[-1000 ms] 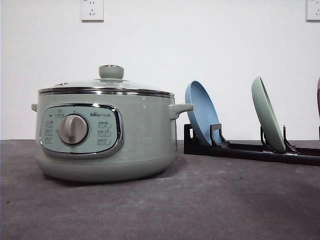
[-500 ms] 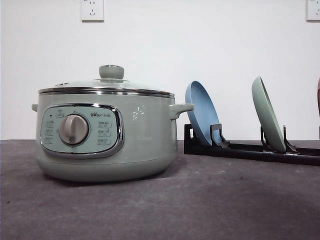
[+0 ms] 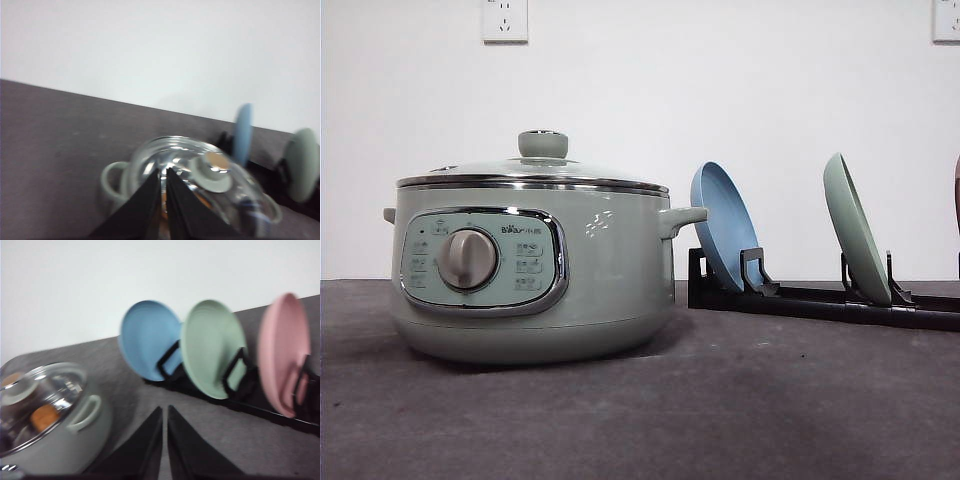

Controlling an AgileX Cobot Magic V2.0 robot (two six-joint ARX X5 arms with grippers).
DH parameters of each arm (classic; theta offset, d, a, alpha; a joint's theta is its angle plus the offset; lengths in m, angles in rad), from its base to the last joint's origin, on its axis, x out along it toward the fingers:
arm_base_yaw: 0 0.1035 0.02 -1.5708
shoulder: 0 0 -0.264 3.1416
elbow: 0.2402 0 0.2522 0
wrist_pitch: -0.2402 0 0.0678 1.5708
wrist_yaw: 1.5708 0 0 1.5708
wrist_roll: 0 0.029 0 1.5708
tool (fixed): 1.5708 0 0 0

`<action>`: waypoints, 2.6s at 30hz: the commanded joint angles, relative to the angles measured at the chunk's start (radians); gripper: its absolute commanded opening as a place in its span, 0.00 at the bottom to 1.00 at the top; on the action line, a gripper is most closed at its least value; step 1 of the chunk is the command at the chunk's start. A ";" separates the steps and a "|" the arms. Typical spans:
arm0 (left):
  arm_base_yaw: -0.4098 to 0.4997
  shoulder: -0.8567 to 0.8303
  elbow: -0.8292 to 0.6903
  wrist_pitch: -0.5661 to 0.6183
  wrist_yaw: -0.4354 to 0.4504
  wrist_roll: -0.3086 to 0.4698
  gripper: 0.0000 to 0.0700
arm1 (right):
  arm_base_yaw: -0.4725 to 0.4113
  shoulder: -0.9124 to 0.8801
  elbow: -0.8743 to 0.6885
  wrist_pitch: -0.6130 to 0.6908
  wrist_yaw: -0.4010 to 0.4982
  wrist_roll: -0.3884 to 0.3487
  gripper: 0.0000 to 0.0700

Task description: Transfer potato from steamer to green plate

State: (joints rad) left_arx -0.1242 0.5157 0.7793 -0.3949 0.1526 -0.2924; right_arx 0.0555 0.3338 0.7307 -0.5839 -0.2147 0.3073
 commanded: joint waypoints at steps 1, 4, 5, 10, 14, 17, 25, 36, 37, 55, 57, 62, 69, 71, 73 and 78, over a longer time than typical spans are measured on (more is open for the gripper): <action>-0.013 0.038 0.054 -0.012 0.034 0.027 0.01 | 0.002 0.045 0.050 -0.016 -0.043 -0.041 0.01; -0.041 0.102 0.123 -0.053 0.099 0.036 0.01 | 0.002 0.114 0.115 -0.060 -0.130 -0.070 0.01; -0.052 0.121 0.147 -0.069 0.124 0.040 0.01 | 0.002 0.140 0.137 -0.078 -0.167 -0.084 0.01; -0.106 0.192 0.224 -0.122 0.229 0.079 0.01 | 0.017 0.232 0.202 -0.127 -0.280 -0.156 0.01; -0.143 0.240 0.269 -0.190 0.299 0.134 0.01 | 0.069 0.280 0.226 -0.128 -0.294 -0.197 0.01; -0.167 0.256 0.279 -0.208 0.313 0.157 0.01 | 0.112 0.302 0.233 -0.125 -0.317 -0.233 0.01; -0.187 0.255 0.279 -0.209 0.313 0.156 0.04 | 0.143 0.306 0.233 -0.107 -0.314 -0.263 0.01; -0.187 0.255 0.279 -0.208 0.313 0.158 0.60 | 0.143 0.306 0.233 -0.105 -0.309 -0.262 0.42; -0.187 0.255 0.279 -0.208 0.313 0.158 0.74 | 0.143 0.306 0.233 -0.105 -0.309 -0.262 0.56; -0.190 0.255 0.279 -0.217 0.313 0.143 1.00 | 0.143 0.306 0.233 -0.112 -0.320 -0.156 0.99; -0.190 0.255 0.279 -0.218 0.313 0.143 1.00 | 0.143 0.308 0.233 -0.110 -0.318 -0.140 0.99; -0.190 0.255 0.279 -0.218 0.313 0.146 1.00 | 0.143 0.375 0.241 -0.105 -0.316 -0.104 0.99; -0.190 0.255 0.279 -0.218 0.313 0.150 1.00 | 0.143 0.578 0.337 -0.103 -0.257 -0.083 0.99; -0.190 0.255 0.279 -0.218 0.313 0.152 1.00 | 0.143 0.652 0.387 -0.105 -0.213 -0.082 0.99; -0.190 0.255 0.279 -0.218 0.313 0.154 1.00 | 0.139 0.725 0.438 -0.104 -0.183 -0.082 0.99; -0.190 0.255 0.279 -0.218 0.313 0.154 1.00 | 0.114 0.913 0.576 -0.081 -0.174 -0.082 0.99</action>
State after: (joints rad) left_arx -0.3103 0.7658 1.0351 -0.6209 0.4557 -0.1471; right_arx 0.1708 1.2117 1.2777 -0.6731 -0.3915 0.2150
